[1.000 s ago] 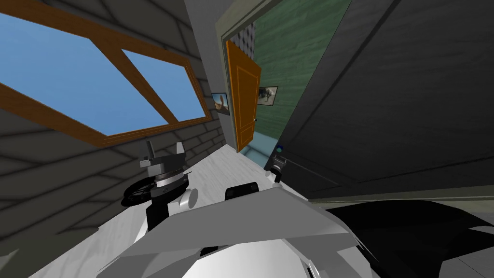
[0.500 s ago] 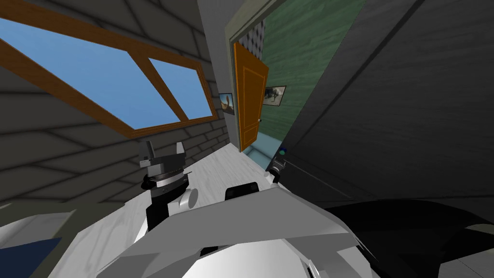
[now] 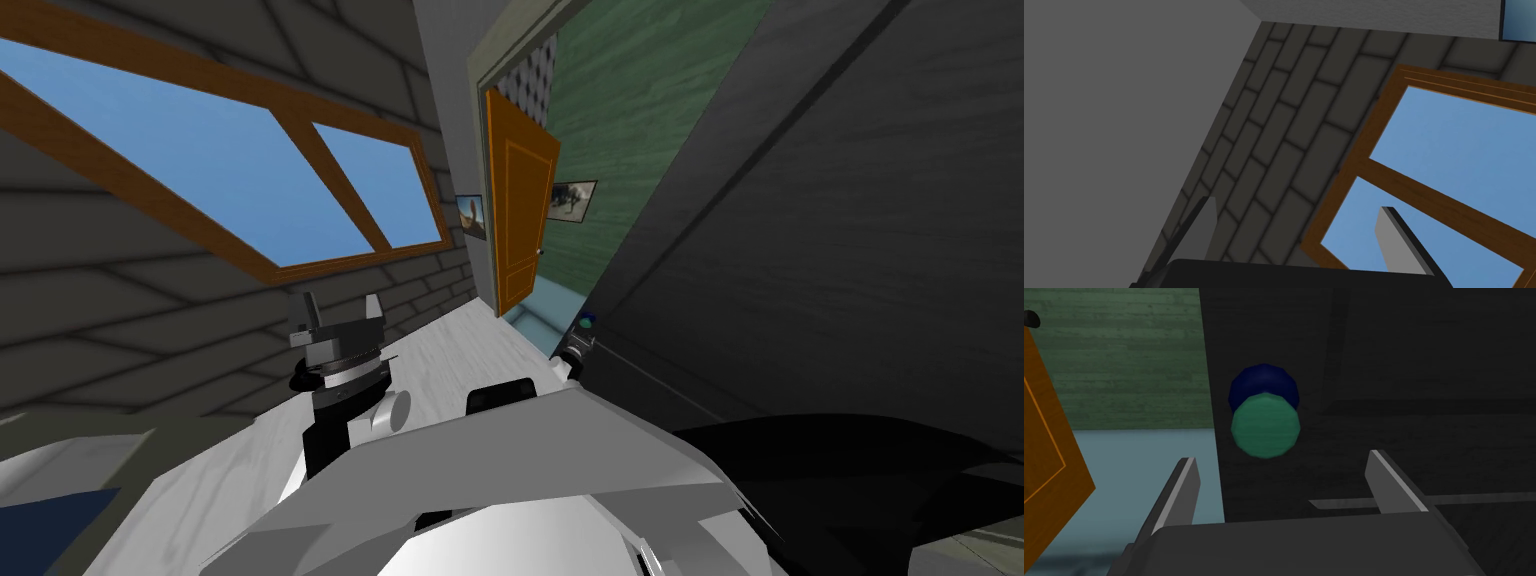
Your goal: Push the door open
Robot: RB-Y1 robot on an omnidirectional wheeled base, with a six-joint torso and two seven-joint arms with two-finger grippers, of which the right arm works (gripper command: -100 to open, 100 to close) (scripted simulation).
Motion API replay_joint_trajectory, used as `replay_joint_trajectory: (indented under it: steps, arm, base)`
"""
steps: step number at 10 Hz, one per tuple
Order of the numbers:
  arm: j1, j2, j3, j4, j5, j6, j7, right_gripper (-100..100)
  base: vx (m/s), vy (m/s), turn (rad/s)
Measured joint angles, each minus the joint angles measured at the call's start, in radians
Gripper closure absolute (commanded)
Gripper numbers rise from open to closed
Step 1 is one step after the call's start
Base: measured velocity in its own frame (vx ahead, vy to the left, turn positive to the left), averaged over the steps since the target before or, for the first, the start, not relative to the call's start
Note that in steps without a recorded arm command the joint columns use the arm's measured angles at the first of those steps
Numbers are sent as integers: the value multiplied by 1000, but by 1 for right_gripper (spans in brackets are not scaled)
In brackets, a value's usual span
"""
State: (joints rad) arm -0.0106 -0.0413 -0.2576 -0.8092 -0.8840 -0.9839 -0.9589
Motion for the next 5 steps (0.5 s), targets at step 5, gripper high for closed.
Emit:
replay_joint_trajectory:
  steps: [5]
  arm:
    - [24,-1,0,-1,-5,-10,-22,-100]
  base:
    - [127,-144,29]
